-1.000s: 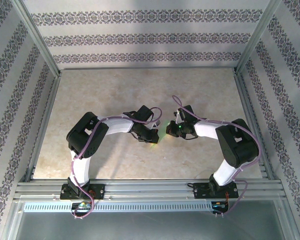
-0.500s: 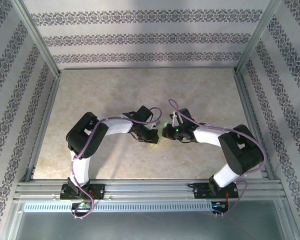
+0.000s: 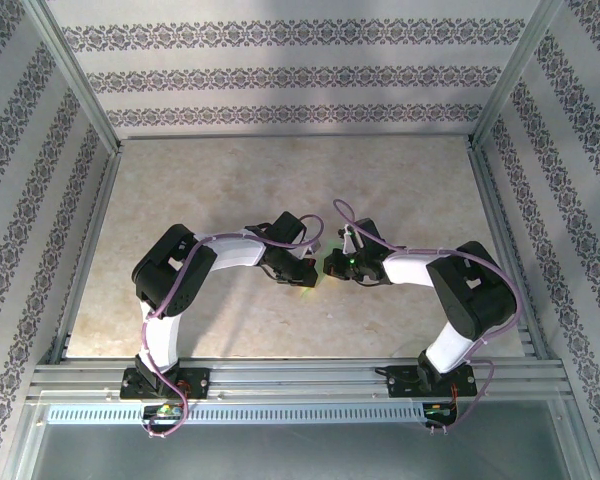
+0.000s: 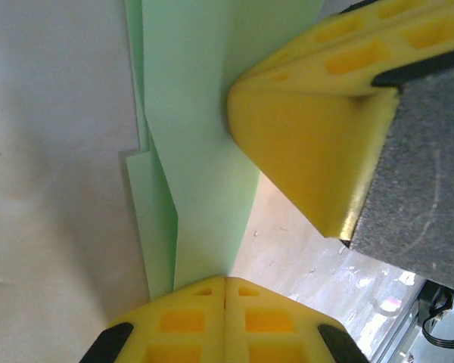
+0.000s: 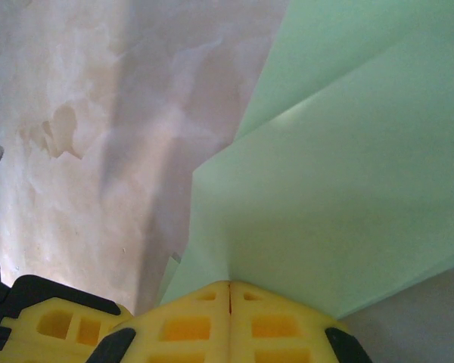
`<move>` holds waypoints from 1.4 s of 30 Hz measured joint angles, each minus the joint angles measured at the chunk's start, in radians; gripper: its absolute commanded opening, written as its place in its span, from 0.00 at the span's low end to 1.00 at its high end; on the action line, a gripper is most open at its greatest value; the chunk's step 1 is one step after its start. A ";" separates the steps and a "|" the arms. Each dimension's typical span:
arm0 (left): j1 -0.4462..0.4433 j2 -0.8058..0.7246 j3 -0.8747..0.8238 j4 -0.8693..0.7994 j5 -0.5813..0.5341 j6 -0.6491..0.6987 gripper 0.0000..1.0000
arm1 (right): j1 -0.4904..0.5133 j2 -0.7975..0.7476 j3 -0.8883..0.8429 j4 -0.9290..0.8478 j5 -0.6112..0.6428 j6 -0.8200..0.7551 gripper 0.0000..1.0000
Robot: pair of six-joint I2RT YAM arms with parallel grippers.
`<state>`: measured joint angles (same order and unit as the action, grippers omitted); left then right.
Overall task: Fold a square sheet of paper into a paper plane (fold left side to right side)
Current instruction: Fold the wing for the fifth time at the center of the table.
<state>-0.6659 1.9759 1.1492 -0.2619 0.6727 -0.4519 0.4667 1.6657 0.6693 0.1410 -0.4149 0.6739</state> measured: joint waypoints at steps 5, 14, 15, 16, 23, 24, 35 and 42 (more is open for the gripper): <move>0.000 0.000 0.000 0.000 -0.001 0.000 0.00 | -0.019 0.003 0.000 0.000 -0.009 -0.013 0.00; 0.000 0.000 -0.004 0.007 -0.002 0.000 0.00 | -0.089 0.007 0.000 -0.001 -0.035 -0.038 0.00; 0.000 0.000 -0.005 0.008 -0.002 0.000 0.00 | -0.099 0.007 0.000 -0.001 -0.039 -0.043 0.00; 0.000 0.000 -0.005 0.008 -0.002 0.000 0.00 | -0.110 0.008 0.000 -0.001 -0.042 -0.046 0.00; 0.000 0.000 -0.006 0.011 0.000 0.000 0.00 | -0.180 0.014 0.005 -0.009 -0.069 -0.069 0.00; 0.000 0.000 -0.008 0.012 0.000 0.000 0.00 | -0.191 0.015 0.007 -0.012 -0.070 -0.074 0.00; 0.000 -0.001 -0.011 0.019 0.001 0.000 0.00 | -0.301 0.044 0.061 -0.066 -0.073 -0.117 0.00; 0.000 -0.003 -0.015 0.024 0.001 0.000 0.00 | -0.315 0.054 0.089 -0.092 -0.067 -0.125 0.00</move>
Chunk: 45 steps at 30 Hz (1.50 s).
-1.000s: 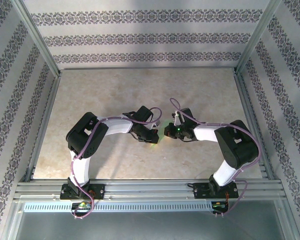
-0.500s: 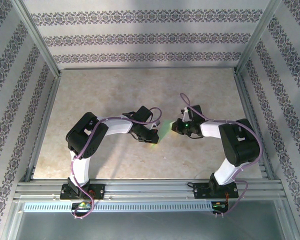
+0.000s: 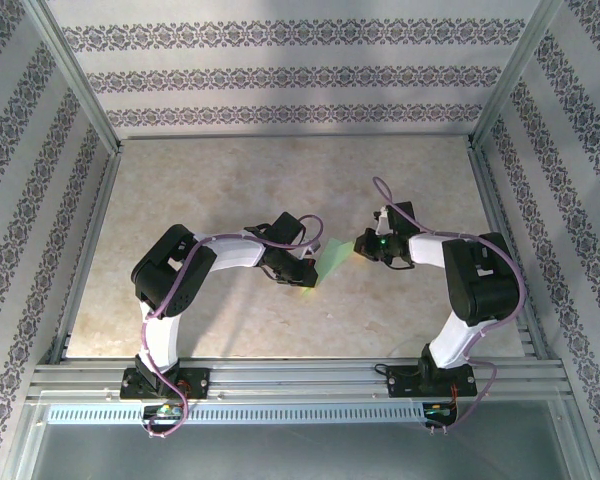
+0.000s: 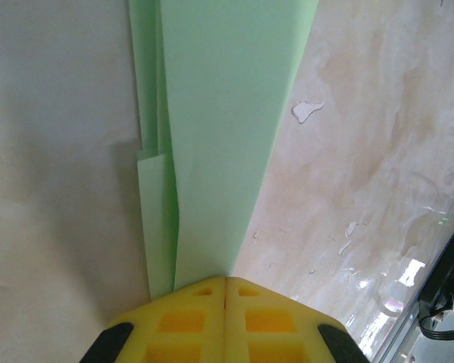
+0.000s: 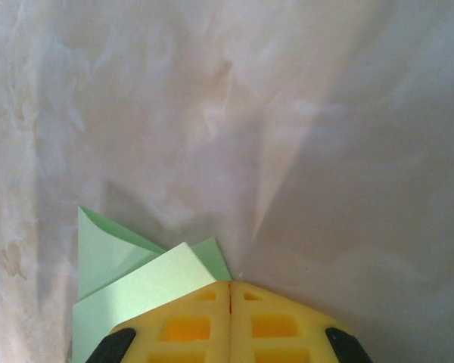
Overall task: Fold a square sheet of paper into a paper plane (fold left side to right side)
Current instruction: Fold the wing for the fifth time at the center of the table.
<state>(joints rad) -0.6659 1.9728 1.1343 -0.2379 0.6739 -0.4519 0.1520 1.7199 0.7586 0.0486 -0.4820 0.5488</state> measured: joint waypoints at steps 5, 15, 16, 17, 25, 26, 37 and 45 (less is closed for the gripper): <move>0.000 -0.001 -0.002 0.003 0.000 0.000 0.00 | -0.013 -0.043 0.000 -0.016 0.018 0.002 0.00; 0.000 -0.003 -0.003 0.003 -0.001 0.000 0.00 | 0.137 -0.100 -0.006 0.066 0.014 0.091 0.00; 0.000 -0.003 -0.003 0.003 -0.001 0.000 0.00 | 0.156 -0.082 -0.006 0.077 0.017 0.101 0.00; 0.000 -0.003 -0.003 0.003 -0.001 0.000 0.00 | 0.167 -0.065 -0.006 0.086 0.018 0.109 0.00; 0.000 -0.003 -0.003 0.003 -0.001 0.000 0.00 | 0.159 0.024 -0.015 0.119 0.047 0.138 0.00; 0.000 -0.003 -0.003 0.003 -0.001 0.000 0.00 | 0.157 0.024 -0.017 0.121 0.045 0.138 0.00; 0.000 -0.009 -0.009 0.014 0.000 0.000 0.00 | 0.118 0.027 -0.051 0.177 -0.023 0.136 0.00; 0.000 -0.037 0.005 -0.047 -0.012 0.000 0.00 | 0.098 0.048 -0.106 0.323 -0.099 0.203 0.00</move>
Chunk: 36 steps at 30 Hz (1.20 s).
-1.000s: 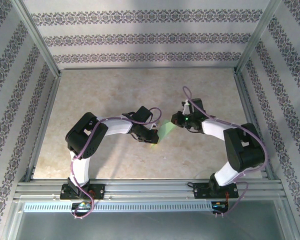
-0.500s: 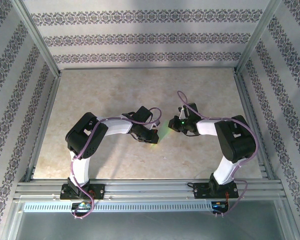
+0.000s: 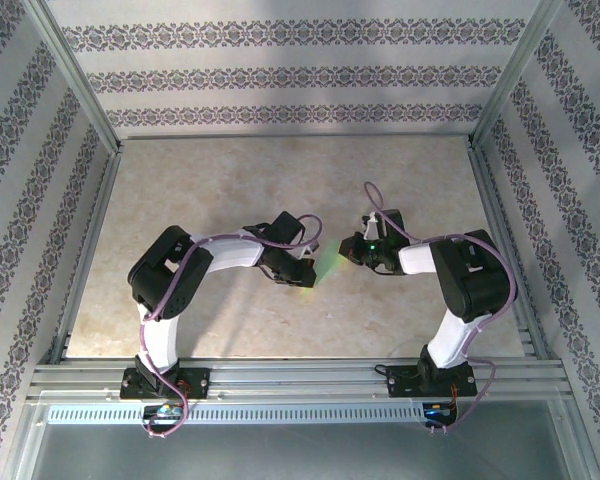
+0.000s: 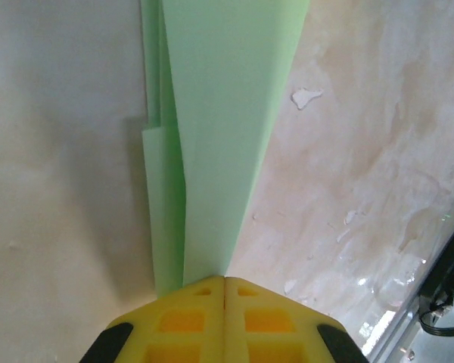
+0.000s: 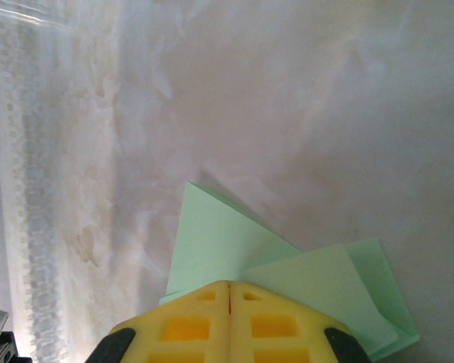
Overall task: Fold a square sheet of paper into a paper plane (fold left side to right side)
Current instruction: Fold the wing for the fifth time at the center of the table.
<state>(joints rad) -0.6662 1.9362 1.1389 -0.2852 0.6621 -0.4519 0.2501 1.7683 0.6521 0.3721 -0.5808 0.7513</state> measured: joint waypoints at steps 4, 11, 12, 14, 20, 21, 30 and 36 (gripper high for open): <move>-0.002 -0.027 0.029 -0.034 0.005 0.000 0.00 | -0.007 0.006 -0.015 0.043 -0.016 0.036 0.00; -0.024 -0.017 0.128 -0.053 0.016 0.002 0.00 | -0.013 0.011 -0.020 0.063 -0.030 0.061 0.00; -0.027 -0.008 0.143 -0.053 0.016 0.003 0.00 | -0.013 0.012 -0.020 0.063 -0.031 0.062 0.00; -0.032 0.017 0.174 -0.058 0.018 0.007 0.00 | -0.013 0.013 -0.020 0.064 -0.031 0.062 0.00; -0.041 0.109 0.233 -0.080 0.017 0.027 0.00 | -0.013 0.013 -0.020 0.063 -0.031 0.062 0.00; -0.041 0.120 0.240 -0.086 0.015 0.029 0.00 | -0.013 0.013 -0.020 0.063 -0.031 0.061 0.00; -0.041 0.177 0.315 -0.113 -0.009 0.052 0.00 | -0.013 0.015 -0.019 0.062 -0.031 0.057 0.00; -0.042 0.200 0.324 -0.114 -0.031 0.060 0.00 | -0.013 0.016 -0.009 0.039 -0.031 0.049 0.00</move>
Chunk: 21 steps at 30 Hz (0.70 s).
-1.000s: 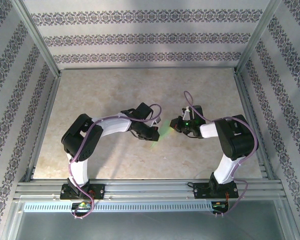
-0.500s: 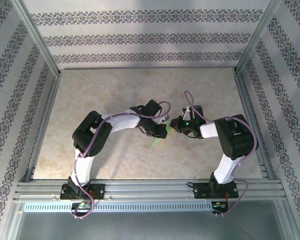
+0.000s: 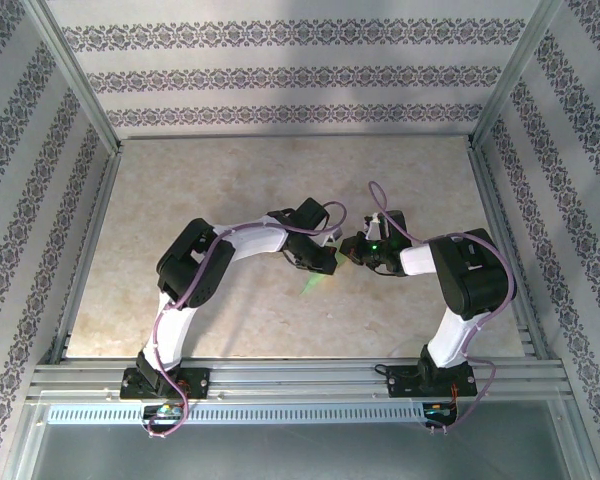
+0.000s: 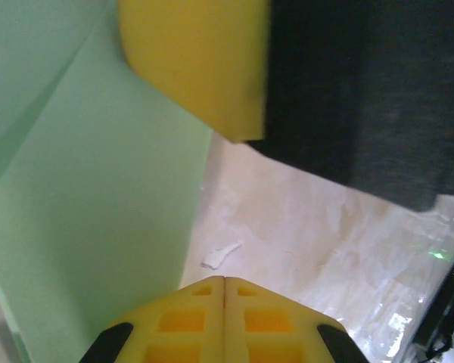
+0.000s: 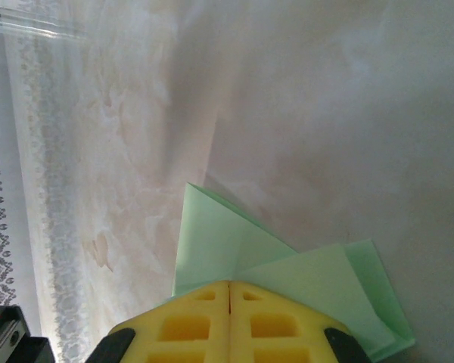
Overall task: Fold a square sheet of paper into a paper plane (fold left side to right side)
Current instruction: Fold the wing for the fifth time at the center of the table.
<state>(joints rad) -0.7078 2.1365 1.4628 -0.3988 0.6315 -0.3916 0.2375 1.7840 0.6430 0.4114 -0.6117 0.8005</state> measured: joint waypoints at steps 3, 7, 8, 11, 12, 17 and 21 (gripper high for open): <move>0.000 0.005 -0.001 -0.002 -0.014 0.001 0.00 | 0.000 0.001 0.009 -0.019 0.000 -0.011 0.00; 0.000 0.005 -0.010 -0.001 -0.026 0.008 0.00 | 0.001 0.003 0.026 -0.055 0.000 -0.026 0.00; 0.000 0.005 -0.012 0.002 -0.027 0.010 0.00 | 0.001 0.004 0.030 -0.064 -0.001 -0.029 0.00; 0.000 0.002 -0.021 0.012 -0.027 0.015 0.00 | 0.001 0.006 0.041 -0.087 -0.003 -0.045 0.00; 0.000 -0.002 -0.028 0.018 -0.027 0.016 0.00 | 0.001 0.008 0.044 -0.092 -0.003 -0.047 0.00; 0.000 -0.022 -0.067 0.060 -0.030 0.022 0.00 | 0.001 0.012 0.057 -0.121 -0.004 -0.065 0.00; 0.001 -0.045 -0.108 0.084 -0.033 0.022 0.00 | 0.001 0.012 0.066 -0.141 -0.004 -0.076 0.00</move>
<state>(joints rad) -0.7067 2.0911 1.3548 -0.3145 0.5987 -0.3695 0.2382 1.7962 0.7094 0.2707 -0.6155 0.7242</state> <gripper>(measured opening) 0.064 0.054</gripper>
